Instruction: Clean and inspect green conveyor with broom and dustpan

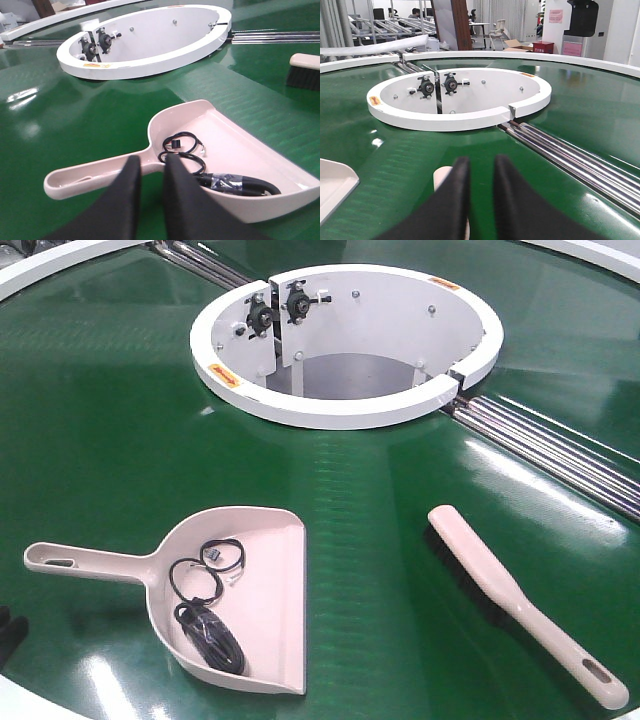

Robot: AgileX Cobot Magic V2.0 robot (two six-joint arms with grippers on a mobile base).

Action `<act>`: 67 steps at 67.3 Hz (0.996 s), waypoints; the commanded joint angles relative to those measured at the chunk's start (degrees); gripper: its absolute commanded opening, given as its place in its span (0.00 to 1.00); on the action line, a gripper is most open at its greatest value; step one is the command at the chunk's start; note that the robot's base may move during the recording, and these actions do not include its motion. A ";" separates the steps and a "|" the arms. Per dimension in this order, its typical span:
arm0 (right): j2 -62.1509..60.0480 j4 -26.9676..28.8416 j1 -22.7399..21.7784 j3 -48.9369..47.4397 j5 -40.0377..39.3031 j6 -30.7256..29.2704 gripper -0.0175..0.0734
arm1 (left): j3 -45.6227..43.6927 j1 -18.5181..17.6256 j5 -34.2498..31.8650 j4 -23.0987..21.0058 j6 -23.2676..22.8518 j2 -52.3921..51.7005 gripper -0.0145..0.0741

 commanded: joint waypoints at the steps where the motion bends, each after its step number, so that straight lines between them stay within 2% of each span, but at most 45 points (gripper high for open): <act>1: 0.52 0.59 -0.35 -1.57 -3.92 -0.53 0.18 | -2.19 -0.25 -3.60 -0.71 0.21 0.39 0.15; 47: 0.52 0.65 -0.35 -1.57 -3.92 -0.48 0.18 | -1.21 -0.25 -5.98 -0.71 0.21 0.01 0.15; 51: 0.52 0.65 -0.35 -1.57 -3.92 -0.48 0.18 | -0.19 -0.25 -7.27 1.25 -0.09 -0.68 0.15; 55: 0.52 0.65 -0.35 -1.57 -3.92 -0.48 0.18 | 0.59 -0.25 -9.22 5.06 -5.13 -1.61 0.15; 59: 0.52 0.65 -0.35 -1.57 -3.92 -0.48 0.18 | 1.89 -0.20 -12.31 12.25 -15.06 -2.81 0.15; 63: 0.52 0.65 -0.35 -1.57 -3.92 -0.48 0.18 | 4.11 0.77 -16.13 22.15 -26.59 -4.32 0.15; 67: 0.52 0.65 -0.35 -1.57 -3.92 -0.48 0.18 | 6.84 2.96 -19.43 28.21 -36.26 -5.62 0.15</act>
